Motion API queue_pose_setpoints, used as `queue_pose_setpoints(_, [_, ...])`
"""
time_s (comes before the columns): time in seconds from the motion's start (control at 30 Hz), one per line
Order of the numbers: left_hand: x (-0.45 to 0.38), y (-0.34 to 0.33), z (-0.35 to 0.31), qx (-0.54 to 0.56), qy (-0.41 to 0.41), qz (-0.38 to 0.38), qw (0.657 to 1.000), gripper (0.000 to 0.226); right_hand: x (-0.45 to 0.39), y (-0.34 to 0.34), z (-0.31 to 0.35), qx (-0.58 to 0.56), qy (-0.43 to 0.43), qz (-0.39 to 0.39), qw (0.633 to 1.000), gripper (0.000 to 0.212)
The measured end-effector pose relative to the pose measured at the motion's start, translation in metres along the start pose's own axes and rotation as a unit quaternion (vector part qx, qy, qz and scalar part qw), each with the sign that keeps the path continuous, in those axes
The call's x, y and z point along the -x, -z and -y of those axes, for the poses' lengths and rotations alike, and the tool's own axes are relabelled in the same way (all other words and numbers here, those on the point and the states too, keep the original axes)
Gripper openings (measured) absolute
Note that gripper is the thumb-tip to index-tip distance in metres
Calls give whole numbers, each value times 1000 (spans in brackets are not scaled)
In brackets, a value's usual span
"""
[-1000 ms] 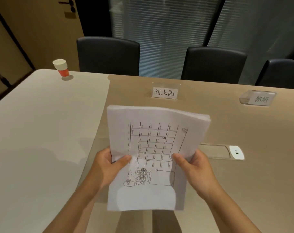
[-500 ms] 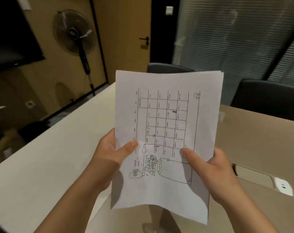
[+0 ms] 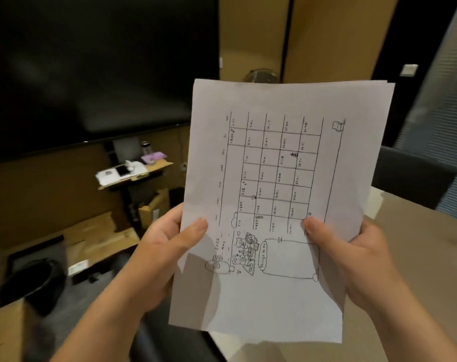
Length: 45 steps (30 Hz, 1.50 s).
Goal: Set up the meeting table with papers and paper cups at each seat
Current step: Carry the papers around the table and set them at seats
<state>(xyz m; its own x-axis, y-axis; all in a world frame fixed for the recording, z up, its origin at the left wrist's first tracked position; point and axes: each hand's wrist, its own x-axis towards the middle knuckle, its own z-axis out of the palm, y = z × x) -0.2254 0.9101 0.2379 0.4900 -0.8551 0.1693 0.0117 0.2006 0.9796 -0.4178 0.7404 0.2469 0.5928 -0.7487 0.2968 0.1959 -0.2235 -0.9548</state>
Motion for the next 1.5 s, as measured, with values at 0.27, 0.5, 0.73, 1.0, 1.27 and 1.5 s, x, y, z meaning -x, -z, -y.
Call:
queue_pose_setpoints(0.27, [75,150,-37,-46,-69,-71,994,32,19,-179,15,-20,22,30,999,19])
queue_pose_setpoints(0.5, [70,238,-47,-59,-103,-101,988,33,-3,-270,21,1,31,33,999,13])
queue_pose_setpoints(0.73, [-18,305,-15,-73,-109,-109,985,31,-83,-319,-27,15,7,10,1000,20])
queue_pose_setpoints(1.0, [-197,370,31,-138,-89,-80,983,34,-240,-355,-111,19,-22,-40,999,23])
queue_pose_setpoints(1.27, [-366,400,84,-104,-53,39,992,31,-338,-354,-169,69,-52,-150,985,13])
queue_pose_setpoints(1.5, [-481,411,143,-52,2,236,970,31,-361,-372,-216,133,-111,-342,923,3])
